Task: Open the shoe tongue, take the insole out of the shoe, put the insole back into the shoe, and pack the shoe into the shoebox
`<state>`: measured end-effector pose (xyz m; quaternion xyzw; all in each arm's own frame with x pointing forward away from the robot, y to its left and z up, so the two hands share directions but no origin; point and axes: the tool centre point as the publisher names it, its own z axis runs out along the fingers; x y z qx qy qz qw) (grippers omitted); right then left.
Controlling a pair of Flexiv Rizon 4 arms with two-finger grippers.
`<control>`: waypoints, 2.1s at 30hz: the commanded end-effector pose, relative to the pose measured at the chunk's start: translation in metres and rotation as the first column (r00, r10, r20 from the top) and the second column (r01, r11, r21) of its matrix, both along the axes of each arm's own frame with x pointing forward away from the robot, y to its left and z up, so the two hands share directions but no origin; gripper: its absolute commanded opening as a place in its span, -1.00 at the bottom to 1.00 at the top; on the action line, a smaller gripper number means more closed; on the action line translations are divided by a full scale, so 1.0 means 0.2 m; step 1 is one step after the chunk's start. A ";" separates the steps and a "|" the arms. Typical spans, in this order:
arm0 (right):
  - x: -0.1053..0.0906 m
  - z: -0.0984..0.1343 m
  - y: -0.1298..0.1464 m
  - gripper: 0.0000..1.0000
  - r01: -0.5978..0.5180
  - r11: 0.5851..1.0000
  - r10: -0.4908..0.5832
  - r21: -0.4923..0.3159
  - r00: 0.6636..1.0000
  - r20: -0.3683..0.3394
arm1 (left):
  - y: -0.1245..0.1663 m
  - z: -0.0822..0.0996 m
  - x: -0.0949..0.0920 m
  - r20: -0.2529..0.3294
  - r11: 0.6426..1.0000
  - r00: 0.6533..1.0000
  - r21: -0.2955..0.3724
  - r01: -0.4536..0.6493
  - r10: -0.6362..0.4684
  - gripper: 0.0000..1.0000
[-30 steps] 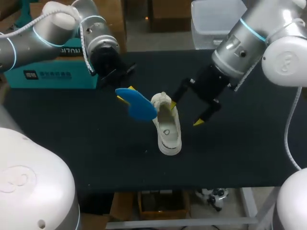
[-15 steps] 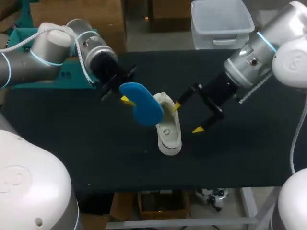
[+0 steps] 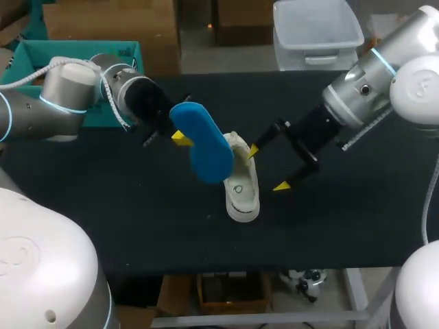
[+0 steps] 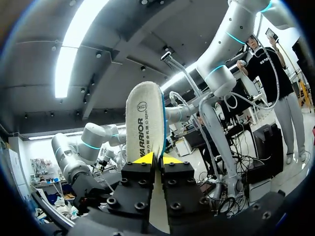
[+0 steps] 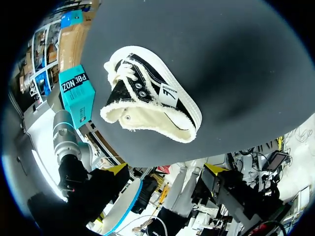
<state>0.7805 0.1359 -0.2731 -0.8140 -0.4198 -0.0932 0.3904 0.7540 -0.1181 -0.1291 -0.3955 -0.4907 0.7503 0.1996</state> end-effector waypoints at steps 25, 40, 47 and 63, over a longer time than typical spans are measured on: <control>-0.04 0.11 0.04 1.00 0.160 0.983 -0.134 0.085 0.960 -0.248 | -0.10 0.01 -0.03 0.150 0.999 0.988 0.014 0.045 -0.046 -1.00; -0.07 0.03 0.09 1.00 0.206 0.955 -0.144 0.215 0.951 -0.272 | -0.16 -0.13 -0.13 0.364 0.999 0.930 -0.007 0.053 -0.047 -1.00; -0.09 -0.03 0.10 0.65 0.218 0.934 -0.138 0.283 0.951 -0.278 | -0.19 -0.19 -0.10 0.380 0.999 0.924 0.009 0.047 -0.047 -1.00; -0.06 -0.03 0.15 -0.15 0.231 0.910 -0.141 0.345 0.953 -0.267 | -0.24 -0.37 -0.05 0.403 0.997 0.913 0.054 0.046 -0.064 -1.00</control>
